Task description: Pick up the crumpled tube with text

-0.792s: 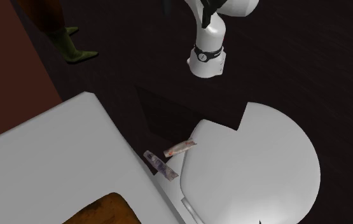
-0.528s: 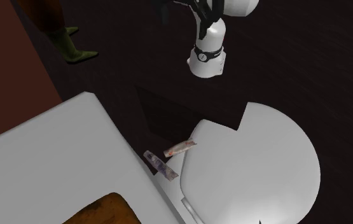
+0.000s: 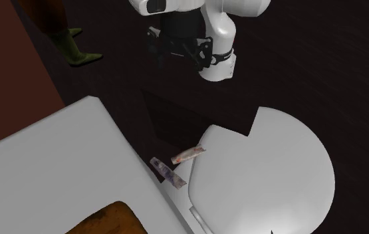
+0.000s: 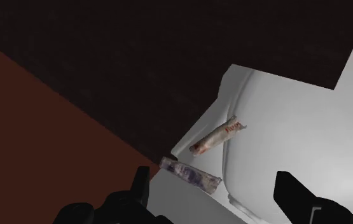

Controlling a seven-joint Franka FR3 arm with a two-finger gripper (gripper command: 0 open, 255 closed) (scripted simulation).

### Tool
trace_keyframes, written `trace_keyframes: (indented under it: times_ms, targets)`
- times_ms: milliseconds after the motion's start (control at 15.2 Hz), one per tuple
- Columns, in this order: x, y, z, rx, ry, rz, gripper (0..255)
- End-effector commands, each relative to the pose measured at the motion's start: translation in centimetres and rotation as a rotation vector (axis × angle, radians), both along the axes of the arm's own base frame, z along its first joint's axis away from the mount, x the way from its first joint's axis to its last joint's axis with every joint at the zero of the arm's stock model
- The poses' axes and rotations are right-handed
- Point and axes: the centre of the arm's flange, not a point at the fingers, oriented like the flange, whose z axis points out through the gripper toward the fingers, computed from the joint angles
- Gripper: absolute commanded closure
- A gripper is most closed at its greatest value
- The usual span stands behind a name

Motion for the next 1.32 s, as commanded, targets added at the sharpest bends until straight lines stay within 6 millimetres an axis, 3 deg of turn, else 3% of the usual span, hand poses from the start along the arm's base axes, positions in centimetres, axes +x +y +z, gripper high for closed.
trace_keyframes:
  times_ms: [0,594,1254]
  targets:
    - [0.6,0.0,-2.4,-0.017,-0.03,0.067,0]
    - [3.7,-1.2,-13.4,-0.092,-0.142,0.352,0]
    - [9.0,-2.2,-24.9,-0.174,-0.266,0.668,0]
